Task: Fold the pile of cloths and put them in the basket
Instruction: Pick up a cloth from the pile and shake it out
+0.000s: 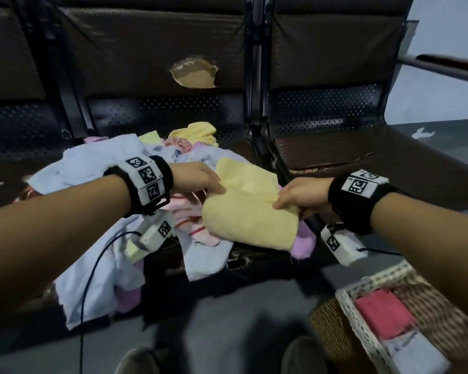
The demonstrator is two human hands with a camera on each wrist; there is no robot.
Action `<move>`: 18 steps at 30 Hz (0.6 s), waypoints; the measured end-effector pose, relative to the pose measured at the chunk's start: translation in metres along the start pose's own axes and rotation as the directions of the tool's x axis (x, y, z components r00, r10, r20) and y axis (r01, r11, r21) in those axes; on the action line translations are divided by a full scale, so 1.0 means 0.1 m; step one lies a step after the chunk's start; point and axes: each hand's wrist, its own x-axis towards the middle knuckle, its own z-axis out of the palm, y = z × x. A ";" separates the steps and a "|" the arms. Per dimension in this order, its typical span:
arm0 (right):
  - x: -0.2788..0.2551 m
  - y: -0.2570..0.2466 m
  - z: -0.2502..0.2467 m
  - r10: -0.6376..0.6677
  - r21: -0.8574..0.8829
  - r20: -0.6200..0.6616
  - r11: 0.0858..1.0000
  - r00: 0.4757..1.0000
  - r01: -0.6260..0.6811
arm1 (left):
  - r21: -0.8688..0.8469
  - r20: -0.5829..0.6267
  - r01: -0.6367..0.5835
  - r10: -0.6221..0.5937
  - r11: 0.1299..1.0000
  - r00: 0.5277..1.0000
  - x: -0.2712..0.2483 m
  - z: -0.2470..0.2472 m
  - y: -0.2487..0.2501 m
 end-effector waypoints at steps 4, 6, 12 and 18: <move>0.39 -0.02 -0.16 -0.107 0.017 -0.266 0.993 0.958 0.115 | 0.063 -0.330 -0.068 0.086 0.996 0.940 0.49 -0.06 0.05; 0.58 -0.03 -0.25 -0.171 -0.072 -0.408 0.985 0.897 0.155 | 0.128 -0.474 -0.086 0.137 0.988 0.870 0.69 -0.05 0.03; 1.00 -0.04 -0.36 -0.164 -0.110 -0.507 0.986 0.846 0.126 | 0.004 -0.542 -0.097 0.083 0.995 0.836 1.11 0.00 -0.21; 1.03 0.07 -0.17 -0.300 -0.257 -0.513 0.948 0.804 0.190 | -0.054 -0.576 -0.043 0.004 0.998 0.818 1.17 -0.06 -0.26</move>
